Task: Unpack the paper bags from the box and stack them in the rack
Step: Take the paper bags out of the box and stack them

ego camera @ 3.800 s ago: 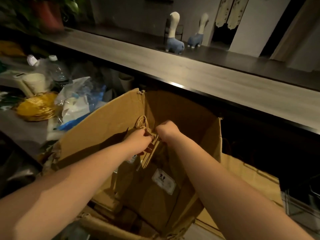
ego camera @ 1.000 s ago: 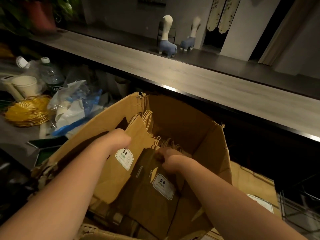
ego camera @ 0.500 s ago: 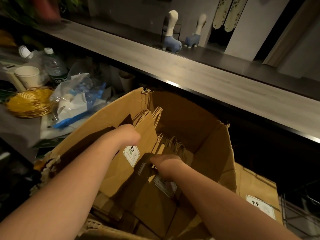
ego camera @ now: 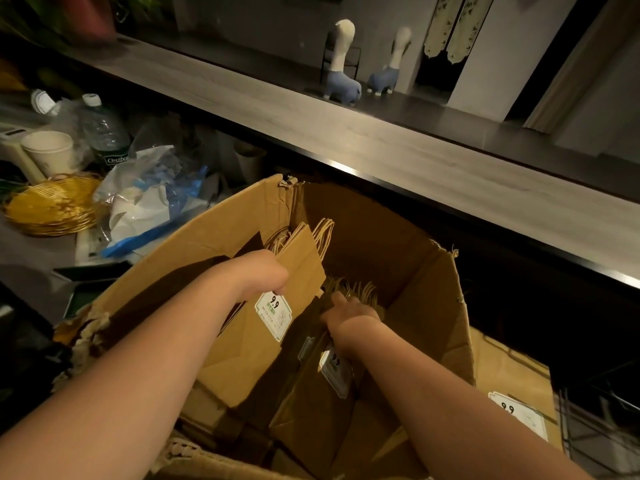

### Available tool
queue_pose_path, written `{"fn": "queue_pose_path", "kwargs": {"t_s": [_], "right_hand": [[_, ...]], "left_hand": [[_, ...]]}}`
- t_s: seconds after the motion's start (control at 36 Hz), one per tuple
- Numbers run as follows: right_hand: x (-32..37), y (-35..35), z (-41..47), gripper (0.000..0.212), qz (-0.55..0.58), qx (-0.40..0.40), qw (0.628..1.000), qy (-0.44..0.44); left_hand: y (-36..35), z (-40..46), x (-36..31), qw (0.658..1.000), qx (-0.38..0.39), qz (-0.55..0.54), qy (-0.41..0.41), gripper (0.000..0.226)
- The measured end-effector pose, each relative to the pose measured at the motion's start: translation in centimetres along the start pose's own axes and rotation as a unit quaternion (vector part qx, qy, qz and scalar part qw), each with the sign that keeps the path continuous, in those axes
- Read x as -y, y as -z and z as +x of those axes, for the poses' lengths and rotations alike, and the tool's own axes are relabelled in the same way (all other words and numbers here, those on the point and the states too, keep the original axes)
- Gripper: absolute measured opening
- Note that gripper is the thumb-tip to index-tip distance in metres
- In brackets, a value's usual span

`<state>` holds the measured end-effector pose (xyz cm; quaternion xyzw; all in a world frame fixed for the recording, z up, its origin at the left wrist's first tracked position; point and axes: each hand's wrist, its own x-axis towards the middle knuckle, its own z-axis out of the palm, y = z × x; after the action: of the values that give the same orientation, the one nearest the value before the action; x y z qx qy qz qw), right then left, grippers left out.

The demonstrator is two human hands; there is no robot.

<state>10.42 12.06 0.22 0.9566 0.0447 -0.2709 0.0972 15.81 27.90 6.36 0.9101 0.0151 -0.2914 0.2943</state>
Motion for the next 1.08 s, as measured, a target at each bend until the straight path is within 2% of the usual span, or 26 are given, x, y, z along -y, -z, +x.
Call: {"fn": "queue_pose_path", "kwargs": {"t_s": [0.11,0.36,0.56,0.72,0.83,0.89,0.97,1.08], "right_hand": [[-0.6,0.6,-0.4,0.062,-0.032,-0.022,0.999,0.022],[-1.2,1.8,-0.2,0.042,-0.094,-0.007,0.992,0.083],[-2.3,2.4,-1.6,0.014,0.027,-0.109,0.983,0.146],[-2.7,3.3,-2.1,0.011,0.084,-0.156,0.970,0.165],[-2.5,3.9,-2.7,0.010,0.075,-0.210,0.958,0.178],[-2.4,4.0,-2.9,0.014,0.072,-0.238,0.951,0.185],[-2.2,4.1,-3.1,0.020,0.076,-0.282,0.937,0.194],[-2.2,4.4,-3.4,0.022,0.080,-0.332,0.918,0.201]], "left_hand": [[-0.3,-0.1,-0.2,1.000,0.012,0.006,0.000,0.054],[-0.6,0.1,-0.2,0.999,0.014,0.030,-0.002,0.053],[-1.0,-0.2,0.0,0.997,0.050,0.050,0.011,0.060],[-1.2,-0.5,0.3,0.995,0.087,0.050,0.010,0.057],[-1.3,-0.6,0.4,0.996,0.081,0.031,0.014,0.071],[-1.3,-0.6,0.5,0.997,0.072,0.023,0.018,0.068],[-1.1,-0.7,0.7,0.998,0.066,0.002,0.022,0.051],[-0.9,-0.3,0.9,0.998,0.061,-0.012,0.023,0.061]]}}
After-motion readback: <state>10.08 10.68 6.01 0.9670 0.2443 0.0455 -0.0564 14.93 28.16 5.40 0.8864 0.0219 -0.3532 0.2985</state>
